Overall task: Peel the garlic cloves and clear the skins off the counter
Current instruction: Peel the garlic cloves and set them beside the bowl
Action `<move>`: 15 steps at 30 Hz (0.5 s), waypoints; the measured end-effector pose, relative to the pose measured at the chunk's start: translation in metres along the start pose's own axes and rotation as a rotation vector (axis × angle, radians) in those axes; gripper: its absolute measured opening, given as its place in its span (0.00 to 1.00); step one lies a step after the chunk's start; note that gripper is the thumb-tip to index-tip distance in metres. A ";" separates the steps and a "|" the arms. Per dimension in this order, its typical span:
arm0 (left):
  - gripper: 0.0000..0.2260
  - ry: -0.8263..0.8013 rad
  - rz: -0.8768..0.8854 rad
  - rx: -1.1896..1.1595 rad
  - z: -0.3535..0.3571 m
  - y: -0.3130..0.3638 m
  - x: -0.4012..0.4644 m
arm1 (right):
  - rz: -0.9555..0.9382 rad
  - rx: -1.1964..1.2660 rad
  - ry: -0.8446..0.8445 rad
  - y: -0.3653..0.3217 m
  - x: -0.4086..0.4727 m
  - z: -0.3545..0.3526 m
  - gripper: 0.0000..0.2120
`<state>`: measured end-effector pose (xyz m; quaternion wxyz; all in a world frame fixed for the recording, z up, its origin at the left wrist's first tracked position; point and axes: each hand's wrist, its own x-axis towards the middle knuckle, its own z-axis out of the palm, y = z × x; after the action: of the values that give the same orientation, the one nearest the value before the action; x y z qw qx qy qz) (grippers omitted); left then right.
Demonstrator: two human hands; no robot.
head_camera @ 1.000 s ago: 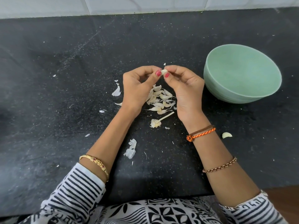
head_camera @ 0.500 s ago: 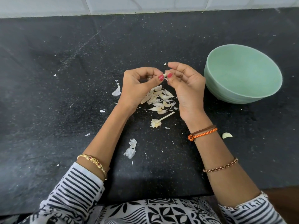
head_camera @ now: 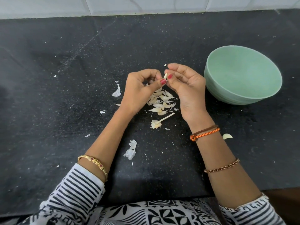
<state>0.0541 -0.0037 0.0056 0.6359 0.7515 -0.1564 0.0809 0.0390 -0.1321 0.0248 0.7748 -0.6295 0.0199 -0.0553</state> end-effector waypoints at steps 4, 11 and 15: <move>0.06 0.061 0.018 -0.008 -0.002 0.001 0.001 | 0.068 -0.017 0.009 0.000 0.001 -0.001 0.10; 0.06 0.141 -0.032 -0.049 -0.005 0.001 0.001 | 0.013 -0.102 0.039 0.003 0.000 0.005 0.09; 0.04 0.113 -0.035 0.005 -0.004 0.001 0.001 | 0.012 -0.099 0.035 0.004 0.002 0.004 0.12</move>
<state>0.0548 -0.0003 0.0079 0.6432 0.7499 -0.1066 0.1125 0.0412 -0.1277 0.0213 0.7426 -0.6657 0.0400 -0.0604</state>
